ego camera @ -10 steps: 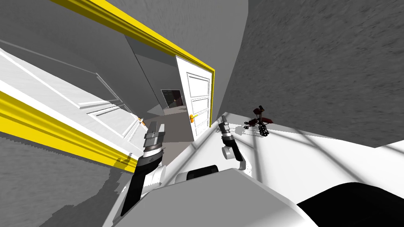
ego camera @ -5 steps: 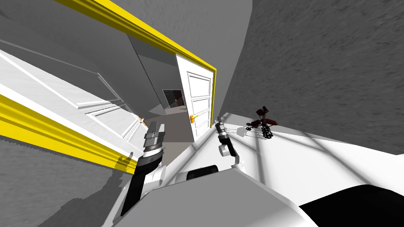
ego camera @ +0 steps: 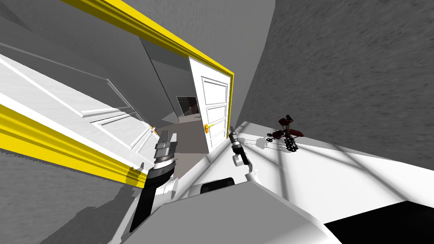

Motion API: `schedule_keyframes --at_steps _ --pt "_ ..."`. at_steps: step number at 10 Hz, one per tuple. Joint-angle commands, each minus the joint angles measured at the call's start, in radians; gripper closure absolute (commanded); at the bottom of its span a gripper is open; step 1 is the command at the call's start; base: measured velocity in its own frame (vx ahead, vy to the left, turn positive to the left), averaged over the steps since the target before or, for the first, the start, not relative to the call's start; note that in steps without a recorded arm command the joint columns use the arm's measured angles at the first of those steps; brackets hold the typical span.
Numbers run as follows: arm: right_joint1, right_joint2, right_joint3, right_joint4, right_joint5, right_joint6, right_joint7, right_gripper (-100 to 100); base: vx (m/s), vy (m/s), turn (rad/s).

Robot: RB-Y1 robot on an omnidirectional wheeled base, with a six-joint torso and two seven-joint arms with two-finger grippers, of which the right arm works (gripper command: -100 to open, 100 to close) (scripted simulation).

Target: Push the door open

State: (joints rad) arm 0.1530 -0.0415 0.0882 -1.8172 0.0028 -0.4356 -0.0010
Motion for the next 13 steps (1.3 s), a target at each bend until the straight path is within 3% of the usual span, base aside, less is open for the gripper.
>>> schedule_keyframes --at_steps 1,3,4,5,6,8,9,10,11,12,13 --pt "-0.013 -0.007 0.001 0.034 -0.003 -0.003 -0.007 -100 0.055 -0.036 0.03" --pt "-0.065 -0.009 0.015 0.103 -0.003 -0.004 -0.016 -100 0.075 -0.036 0.061" --pt "-0.065 -0.009 0.015 0.126 -0.003 -0.004 -0.016 -100 0.065 -0.033 0.033" --pt "-0.092 -0.009 0.022 0.156 -0.003 -0.005 -0.02 -100 0.049 -0.037 0.06" --pt "-0.092 -0.009 0.022 0.173 -0.003 -0.005 -0.02 -100 0.034 -0.031 0.025" --pt "-0.146 -0.008 0.036 0.244 -0.003 -0.006 -0.029 -100 0.061 -0.042 0.062" --pt "-0.146 -0.008 0.036 0.268 -0.003 -0.006 -0.029 -100 0.057 -0.032 0.041" --pt "-0.173 -0.007 0.043 0.306 -0.003 -0.007 -0.034 -100 0.052 -0.032 0.04" --pt "-0.173 -0.007 0.043 0.316 -0.003 -0.007 -0.034 -100 0.041 -0.028 0.031" --pt "-0.2 -0.006 0.05 0.359 -0.003 -0.008 -0.038 -100 0.048 -0.023 0.053" --pt "-0.2 -0.006 0.05 0.363 -0.003 -0.008 -0.038 -100 0.04 -0.023 0.027"
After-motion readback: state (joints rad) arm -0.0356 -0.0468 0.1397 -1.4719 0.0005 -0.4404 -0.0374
